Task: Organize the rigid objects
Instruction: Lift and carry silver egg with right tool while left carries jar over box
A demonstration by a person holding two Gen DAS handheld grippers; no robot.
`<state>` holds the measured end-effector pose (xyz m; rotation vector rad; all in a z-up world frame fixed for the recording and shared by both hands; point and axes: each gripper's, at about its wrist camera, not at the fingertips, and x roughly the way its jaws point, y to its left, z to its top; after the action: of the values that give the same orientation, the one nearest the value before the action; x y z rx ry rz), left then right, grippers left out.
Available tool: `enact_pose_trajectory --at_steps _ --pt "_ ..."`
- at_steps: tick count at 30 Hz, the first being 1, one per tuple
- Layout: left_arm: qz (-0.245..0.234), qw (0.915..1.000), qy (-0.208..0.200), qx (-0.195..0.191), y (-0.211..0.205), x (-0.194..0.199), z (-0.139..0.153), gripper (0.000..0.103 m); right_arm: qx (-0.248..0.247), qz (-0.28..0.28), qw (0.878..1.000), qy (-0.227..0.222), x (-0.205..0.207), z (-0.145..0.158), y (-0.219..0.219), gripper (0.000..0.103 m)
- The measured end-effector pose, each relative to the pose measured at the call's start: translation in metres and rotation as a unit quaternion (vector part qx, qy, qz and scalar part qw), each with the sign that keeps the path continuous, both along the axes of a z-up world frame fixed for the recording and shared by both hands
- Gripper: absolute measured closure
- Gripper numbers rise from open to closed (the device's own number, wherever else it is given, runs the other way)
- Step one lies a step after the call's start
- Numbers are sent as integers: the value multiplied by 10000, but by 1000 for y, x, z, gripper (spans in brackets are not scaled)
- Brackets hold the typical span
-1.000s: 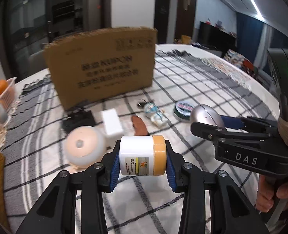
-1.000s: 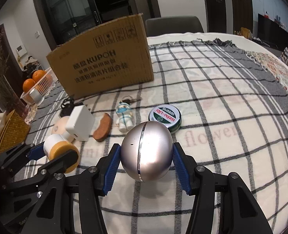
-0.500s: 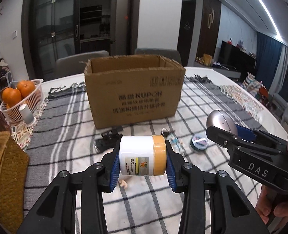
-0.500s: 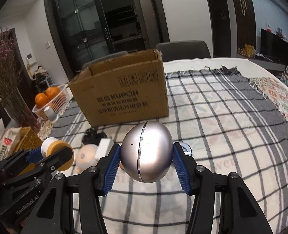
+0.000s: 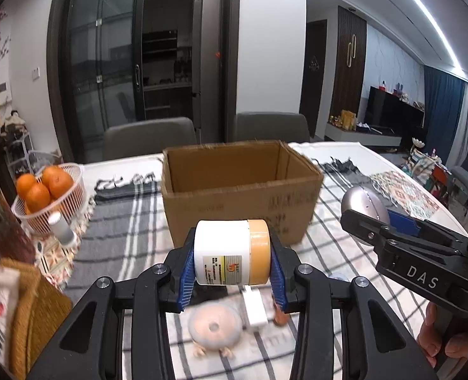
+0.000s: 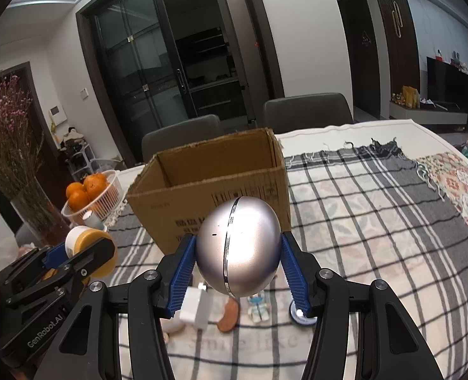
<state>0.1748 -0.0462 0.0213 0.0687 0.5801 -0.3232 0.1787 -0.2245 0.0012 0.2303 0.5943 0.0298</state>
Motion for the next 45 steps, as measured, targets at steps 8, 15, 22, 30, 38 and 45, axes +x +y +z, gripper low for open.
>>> enact_pose_trajectory --at_steps 8,15,22,30,38,45 --pt "-5 10000 -57 -7 -2 33 24 64 -6 40 10000 -60 36 26 0 48" --pt "-22 9999 93 -35 -7 63 34 64 47 86 9998 149 74 39 -7 48" --pt "-15 9994 346 49 -8 94 36 64 -137 161 9991 364 106 46 -7 48" --pt "-97 9969 735 263 -15 125 34 64 -239 442 9942 951 148 40 -9 48" --pt "-68 9904 1329 367 -20 160 22 64 -95 601 9857 1573 180 23 -11 48" --pt "-27 9829 1796 406 -26 183 5 64 -6 668 9760 2075 203 4 -14 48"
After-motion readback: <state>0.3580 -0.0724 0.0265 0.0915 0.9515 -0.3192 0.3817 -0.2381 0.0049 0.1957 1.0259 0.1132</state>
